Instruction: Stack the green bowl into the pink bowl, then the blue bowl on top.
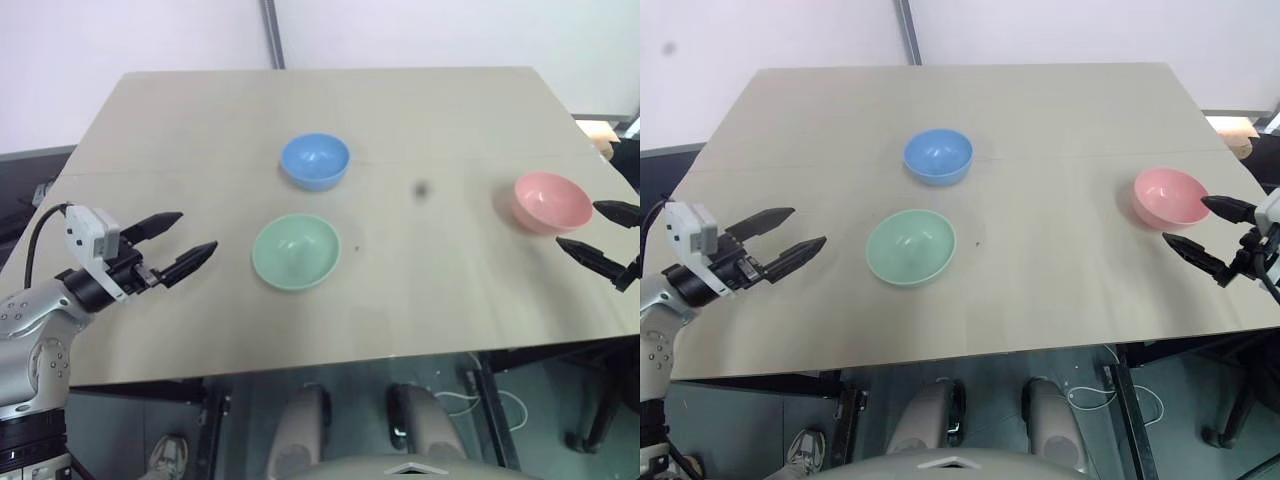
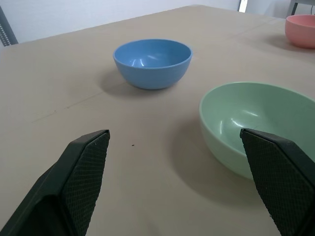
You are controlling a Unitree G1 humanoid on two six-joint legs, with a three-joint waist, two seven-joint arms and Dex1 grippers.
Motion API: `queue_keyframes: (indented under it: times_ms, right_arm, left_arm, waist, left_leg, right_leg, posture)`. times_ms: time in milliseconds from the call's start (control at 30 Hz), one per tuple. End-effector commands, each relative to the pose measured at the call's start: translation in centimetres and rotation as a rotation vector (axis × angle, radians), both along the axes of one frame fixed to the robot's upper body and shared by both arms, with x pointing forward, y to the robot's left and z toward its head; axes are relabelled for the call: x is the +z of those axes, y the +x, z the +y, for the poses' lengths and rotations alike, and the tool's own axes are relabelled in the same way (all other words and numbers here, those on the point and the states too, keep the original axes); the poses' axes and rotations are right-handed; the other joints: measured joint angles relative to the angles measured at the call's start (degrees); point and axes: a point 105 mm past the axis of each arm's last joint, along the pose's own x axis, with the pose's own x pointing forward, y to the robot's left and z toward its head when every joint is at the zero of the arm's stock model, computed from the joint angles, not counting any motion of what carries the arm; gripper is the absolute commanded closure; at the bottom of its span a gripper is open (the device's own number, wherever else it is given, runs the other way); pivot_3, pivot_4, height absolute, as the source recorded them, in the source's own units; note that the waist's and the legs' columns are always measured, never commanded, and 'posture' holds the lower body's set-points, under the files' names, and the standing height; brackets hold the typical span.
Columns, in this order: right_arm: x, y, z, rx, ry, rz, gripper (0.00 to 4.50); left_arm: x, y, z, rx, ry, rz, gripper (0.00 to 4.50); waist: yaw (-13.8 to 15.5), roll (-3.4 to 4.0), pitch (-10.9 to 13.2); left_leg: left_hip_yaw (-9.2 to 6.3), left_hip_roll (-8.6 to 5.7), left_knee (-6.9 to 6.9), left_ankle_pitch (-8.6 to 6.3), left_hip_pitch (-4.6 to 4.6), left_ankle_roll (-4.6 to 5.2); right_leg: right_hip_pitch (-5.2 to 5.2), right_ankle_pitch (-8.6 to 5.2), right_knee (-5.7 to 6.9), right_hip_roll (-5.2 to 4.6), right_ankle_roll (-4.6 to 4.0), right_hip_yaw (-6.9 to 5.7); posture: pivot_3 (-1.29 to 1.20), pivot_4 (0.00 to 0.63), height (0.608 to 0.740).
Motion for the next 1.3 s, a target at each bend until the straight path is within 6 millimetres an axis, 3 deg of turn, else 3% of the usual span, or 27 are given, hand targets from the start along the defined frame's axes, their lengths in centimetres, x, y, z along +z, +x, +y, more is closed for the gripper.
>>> queue_keyframes:
  times_ms: [33,733,933,1133,1233,1300]
  right_arm:
    - [1.6,0.0,0.5,0.014,-0.020,-0.049,0.00]
    - [1.7,1.2,3.3,0.094,-0.005,-0.057,0.00]
    - [1.9,1.5,5.5,0.177,0.005,-0.067,0.00]
    - [0.7,0.8,9.2,0.318,0.006,-0.018,0.00]
    - [0.0,0.3,10.6,0.370,-0.035,0.007,0.00]
    - [-0.3,-0.1,11.0,0.393,-0.052,0.020,0.00]
  left_arm:
    - [1.6,0.0,-0.7,-0.035,0.019,-0.050,0.02]
    - [1.6,0.2,-2.4,-0.105,0.034,-0.027,0.02]
    - [1.2,-0.5,-4.2,-0.185,0.070,0.012,0.02]
    - [0.3,-1.3,-6.6,-0.299,0.334,0.014,0.02]
    - [-1.6,-2.0,-5.7,-0.365,0.638,0.091,0.02]
    - [-1.3,-1.6,-5.8,-0.391,0.712,0.084,0.02]
  waist:
    - [0.0,0.00,0.0]
    - [0.0,0.00,0.0]
    - [-0.1,0.01,0.0]
    - [0.0,0.00,0.0]
    - [0.0,0.05,0.0]
    - [0.0,0.05,0.0]
  left_leg:
    - [0.00,0.00,0.00,0.00,0.00,0.00]
    - [0.06,-0.04,-0.01,0.00,-0.01,0.01]
    - [0.07,-0.02,-0.02,-0.01,0.00,0.01]
    - [0.08,-0.03,-0.02,-0.01,-0.02,0.01]
    - [0.13,-0.03,-0.06,-0.01,-0.03,0.01]
    - [0.17,-0.03,-0.09,-0.01,-0.03,0.01]
  right_leg:
    - [0.00,0.00,0.00,0.00,0.00,0.00]
    - [-0.02,0.00,0.00,0.01,0.00,0.04]
    - [-0.04,0.00,0.00,0.02,0.00,0.07]
    - [-0.04,0.00,0.00,0.01,0.00,0.08]
    - [-0.11,0.01,-0.01,0.00,-0.01,0.12]
    - [-0.15,0.01,-0.01,0.00,-0.02,0.15]
  posture:
    - [0.00,0.150,0.740]
    - [0.00,0.150,0.740]
    - [0.00,0.150,0.740]
    - [0.00,0.150,0.740]
    - [0.00,0.150,0.740]
    - [0.00,0.150,0.740]
